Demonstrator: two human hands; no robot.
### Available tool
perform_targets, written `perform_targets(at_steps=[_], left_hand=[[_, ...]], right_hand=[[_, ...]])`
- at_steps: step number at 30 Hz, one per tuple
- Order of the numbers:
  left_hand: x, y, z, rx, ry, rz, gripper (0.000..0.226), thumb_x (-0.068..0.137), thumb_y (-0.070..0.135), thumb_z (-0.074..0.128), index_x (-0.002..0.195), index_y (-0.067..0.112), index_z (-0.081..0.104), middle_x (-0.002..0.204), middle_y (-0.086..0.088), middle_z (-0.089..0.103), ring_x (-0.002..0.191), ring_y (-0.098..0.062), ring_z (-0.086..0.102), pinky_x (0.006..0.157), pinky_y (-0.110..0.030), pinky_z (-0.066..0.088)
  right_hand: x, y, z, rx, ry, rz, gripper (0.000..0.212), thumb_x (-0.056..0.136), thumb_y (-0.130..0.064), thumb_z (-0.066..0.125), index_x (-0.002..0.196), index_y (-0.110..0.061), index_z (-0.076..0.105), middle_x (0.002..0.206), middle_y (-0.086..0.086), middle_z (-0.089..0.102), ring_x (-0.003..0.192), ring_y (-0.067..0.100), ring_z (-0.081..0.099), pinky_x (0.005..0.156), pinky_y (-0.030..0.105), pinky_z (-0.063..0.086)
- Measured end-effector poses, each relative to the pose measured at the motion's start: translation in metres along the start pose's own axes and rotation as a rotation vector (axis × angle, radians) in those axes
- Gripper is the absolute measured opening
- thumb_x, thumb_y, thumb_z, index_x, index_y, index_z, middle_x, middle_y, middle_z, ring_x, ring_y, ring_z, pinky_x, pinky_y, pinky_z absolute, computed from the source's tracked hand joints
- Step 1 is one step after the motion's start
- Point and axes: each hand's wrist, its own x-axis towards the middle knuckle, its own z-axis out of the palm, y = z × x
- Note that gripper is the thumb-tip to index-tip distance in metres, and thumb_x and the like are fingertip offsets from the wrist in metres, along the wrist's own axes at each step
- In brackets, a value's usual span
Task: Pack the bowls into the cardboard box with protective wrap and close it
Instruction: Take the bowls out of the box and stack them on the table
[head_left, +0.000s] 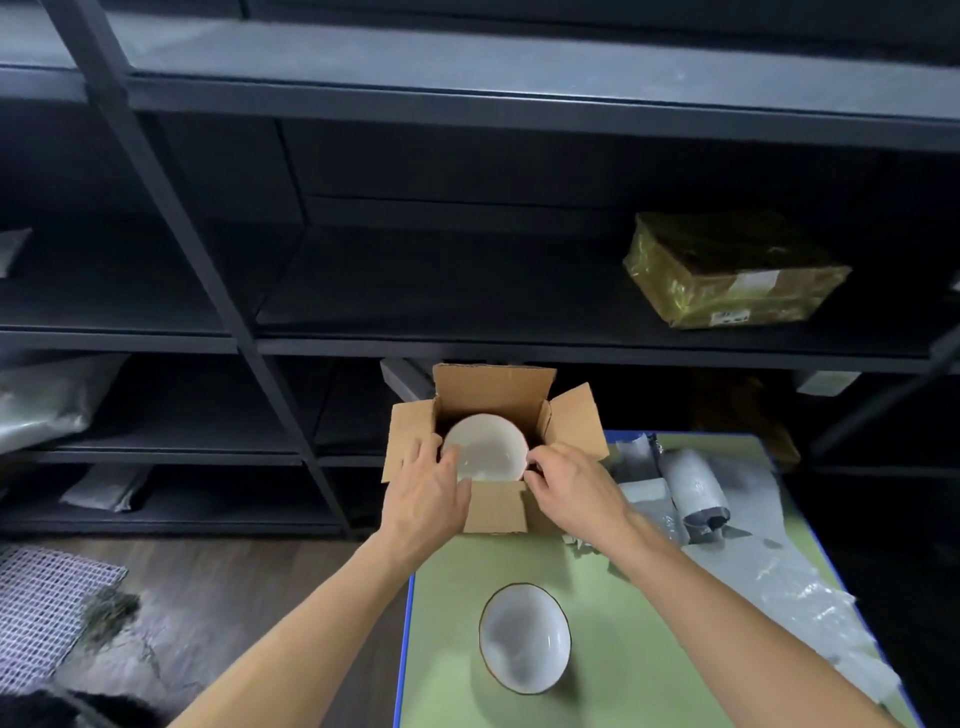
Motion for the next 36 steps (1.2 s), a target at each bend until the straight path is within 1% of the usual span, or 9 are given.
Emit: perform_targets(at_steps=[3, 6, 12, 20, 24, 29, 32, 34, 36], left_hand=[[0.005, -0.001, 0.008, -0.003, 0.025, -0.023, 0.053, 0.097, 0.045, 0.042, 0.141, 0.015, 0.042, 0.135, -0.006, 0.044, 0.123, -0.023, 0.042, 0.102, -0.036, 0.043], [0.006, -0.001, 0.016, 0.009, 0.062, -0.023, 0.057, 0.096, 0.051, 0.042, 0.136, 0.011, 0.044, 0.137, -0.007, 0.042, 0.127, -0.025, 0.042, 0.105, -0.037, 0.044], [0.006, 0.004, 0.017, 0.012, 0.093, -0.048, 0.066, 0.098, 0.054, 0.042, 0.144, 0.007, 0.039, 0.143, -0.005, 0.039, 0.128, -0.021, 0.041, 0.111, -0.030, 0.037], [0.003, 0.003, 0.023, -0.100, 0.033, -0.113, 0.070, 0.097, 0.054, 0.046, 0.149, 0.010, 0.029, 0.160, 0.006, 0.015, 0.136, -0.023, 0.036, 0.106, -0.036, 0.045], [0.004, 0.003, 0.021, -0.111, 0.036, -0.132, 0.074, 0.097, 0.055, 0.046, 0.152, 0.010, 0.027, 0.160, 0.001, 0.019, 0.141, -0.022, 0.031, 0.110, -0.033, 0.040], [0.004, 0.003, 0.012, -0.120, 0.052, -0.110, 0.073, 0.097, 0.052, 0.048, 0.152, 0.009, 0.028, 0.155, -0.001, 0.027, 0.140, -0.018, 0.030, 0.112, -0.028, 0.035], [0.006, 0.002, 0.005, -0.132, 0.100, -0.096, 0.059, 0.100, 0.049, 0.044, 0.147, 0.014, 0.038, 0.144, 0.000, 0.043, 0.129, -0.016, 0.041, 0.104, -0.028, 0.041], [0.008, 0.005, -0.004, -0.187, 0.121, -0.100, 0.050, 0.101, 0.047, 0.041, 0.142, 0.017, 0.044, 0.136, 0.001, 0.051, 0.121, -0.016, 0.044, 0.101, -0.031, 0.044], [0.010, 0.009, -0.014, -0.259, 0.124, -0.119, 0.044, 0.101, 0.044, 0.042, 0.138, 0.020, 0.048, 0.131, 0.002, 0.054, 0.120, -0.018, 0.044, 0.100, -0.036, 0.045]], right_hand=[[0.014, -0.001, 0.006, -0.047, -0.018, 0.014, 0.029, 0.102, -0.029, 0.045, 0.120, -0.012, 0.061, 0.112, 0.007, 0.064, 0.104, 0.028, 0.060, 0.085, 0.038, 0.045], [0.028, -0.002, 0.011, -0.077, -0.066, 0.030, 0.026, 0.102, -0.029, 0.045, 0.117, -0.011, 0.057, 0.112, 0.010, 0.064, 0.102, 0.029, 0.061, 0.076, 0.035, 0.041], [0.063, -0.014, 0.020, -0.128, -0.147, 0.134, 0.030, 0.103, -0.027, 0.047, 0.124, -0.006, 0.049, 0.118, 0.014, 0.066, 0.108, 0.033, 0.064, 0.071, 0.035, 0.043], [0.073, -0.024, 0.030, -0.031, -0.142, 0.322, 0.058, 0.092, -0.009, 0.064, 0.140, -0.002, 0.032, 0.132, 0.021, 0.056, 0.114, 0.035, 0.063, 0.087, 0.037, 0.052], [0.073, -0.027, 0.025, 0.036, -0.119, 0.347, 0.060, 0.091, -0.008, 0.064, 0.141, -0.006, 0.031, 0.136, 0.023, 0.050, 0.114, 0.036, 0.061, 0.085, 0.038, 0.052], [0.070, -0.025, 0.006, 0.065, -0.101, 0.345, 0.049, 0.093, -0.003, 0.054, 0.138, -0.004, 0.033, 0.122, 0.020, 0.062, 0.104, 0.034, 0.064, 0.065, 0.036, 0.044], [0.063, -0.023, -0.006, 0.108, -0.044, 0.358, 0.041, 0.094, -0.003, 0.052, 0.133, -0.005, 0.041, 0.108, 0.012, 0.064, 0.089, 0.028, 0.062, 0.055, 0.032, 0.040], [0.056, -0.023, -0.015, 0.132, -0.012, 0.349, 0.034, 0.094, -0.005, 0.052, 0.127, -0.010, 0.047, 0.098, 0.005, 0.058, 0.080, 0.023, 0.054, 0.051, 0.031, 0.037], [0.049, -0.022, -0.021, 0.185, 0.031, 0.345, 0.033, 0.093, -0.009, 0.052, 0.125, -0.016, 0.051, 0.099, 0.001, 0.057, 0.080, 0.020, 0.053, 0.055, 0.032, 0.046]])
